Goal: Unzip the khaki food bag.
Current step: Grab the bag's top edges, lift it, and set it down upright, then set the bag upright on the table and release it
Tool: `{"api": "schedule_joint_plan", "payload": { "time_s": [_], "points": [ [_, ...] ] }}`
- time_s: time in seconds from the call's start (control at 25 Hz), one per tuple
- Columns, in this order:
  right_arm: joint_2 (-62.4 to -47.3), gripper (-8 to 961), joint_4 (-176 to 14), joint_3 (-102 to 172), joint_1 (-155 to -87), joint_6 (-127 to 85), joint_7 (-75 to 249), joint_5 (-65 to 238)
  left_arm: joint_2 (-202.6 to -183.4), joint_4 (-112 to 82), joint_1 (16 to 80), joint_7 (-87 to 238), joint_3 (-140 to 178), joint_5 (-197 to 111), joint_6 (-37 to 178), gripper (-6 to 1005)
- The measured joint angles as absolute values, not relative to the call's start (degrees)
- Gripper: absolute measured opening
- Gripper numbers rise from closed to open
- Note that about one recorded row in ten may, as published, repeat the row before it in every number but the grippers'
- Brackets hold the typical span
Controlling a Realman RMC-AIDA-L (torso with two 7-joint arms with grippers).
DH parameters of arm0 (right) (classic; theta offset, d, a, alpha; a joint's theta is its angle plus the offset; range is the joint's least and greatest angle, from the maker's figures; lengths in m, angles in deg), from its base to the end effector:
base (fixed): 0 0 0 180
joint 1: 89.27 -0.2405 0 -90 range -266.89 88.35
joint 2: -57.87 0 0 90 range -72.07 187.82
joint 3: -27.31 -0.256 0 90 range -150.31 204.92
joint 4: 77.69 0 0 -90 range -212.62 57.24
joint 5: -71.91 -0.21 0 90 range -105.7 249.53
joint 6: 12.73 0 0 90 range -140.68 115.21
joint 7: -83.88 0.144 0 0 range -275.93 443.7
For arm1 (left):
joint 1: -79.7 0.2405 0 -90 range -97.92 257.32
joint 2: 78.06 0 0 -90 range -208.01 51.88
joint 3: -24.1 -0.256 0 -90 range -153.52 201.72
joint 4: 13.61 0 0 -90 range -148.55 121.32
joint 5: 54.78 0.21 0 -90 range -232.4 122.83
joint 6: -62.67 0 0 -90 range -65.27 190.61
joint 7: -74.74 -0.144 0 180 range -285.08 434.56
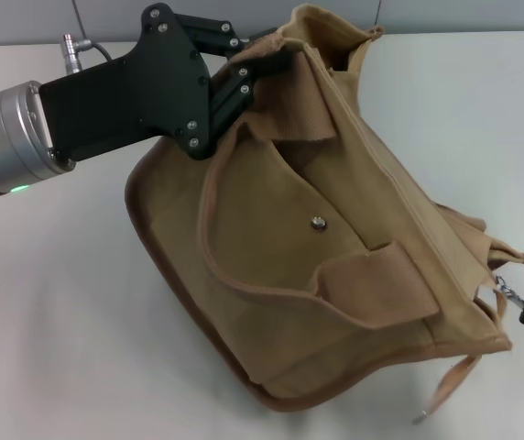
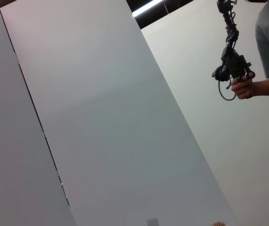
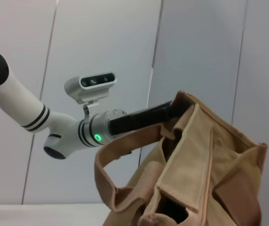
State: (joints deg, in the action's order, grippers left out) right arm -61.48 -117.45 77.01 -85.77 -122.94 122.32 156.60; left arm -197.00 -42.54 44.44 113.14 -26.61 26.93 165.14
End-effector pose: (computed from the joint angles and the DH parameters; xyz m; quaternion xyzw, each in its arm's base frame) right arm 0.3187 0.1534 0.0323 -0.8803 0.0223 0.3749 0.2900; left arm -0.1739 0.3297 0.0092 -0.8571 0.1589 -0.4532 0.1867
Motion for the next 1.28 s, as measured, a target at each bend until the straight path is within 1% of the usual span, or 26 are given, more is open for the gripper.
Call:
{"api": "schedule_joint_plan", "payload": {
  "time_s": [0.52,0.72,1.08,1.28],
  "points": [
    [-61.27,188,-110.0,64.3,-87.4,-121.0,122.3,158.4,-197.07,-42.5,44.3,113.1,-26.6,26.9,165.1,120],
    [-61.33,429,-109.3,63.8,-90.1,-117.4,122.3,162.3,-197.09,-42.5,44.3,113.1,-26.6,26.9,165.3,121],
    [-61.33,644,-104.2,64.8,-98.2,-110.4,122.5,166.3,-197.16,-42.5,44.4,113.1,-26.6,26.9,165.5,124],
    [-61.47,569,-103.2,64.8,-101.8,-110.1,122.4,170.9,-197.16,-41.9,44.5,113.1,-26.6,26.7,165.5,126]
  ]
}}
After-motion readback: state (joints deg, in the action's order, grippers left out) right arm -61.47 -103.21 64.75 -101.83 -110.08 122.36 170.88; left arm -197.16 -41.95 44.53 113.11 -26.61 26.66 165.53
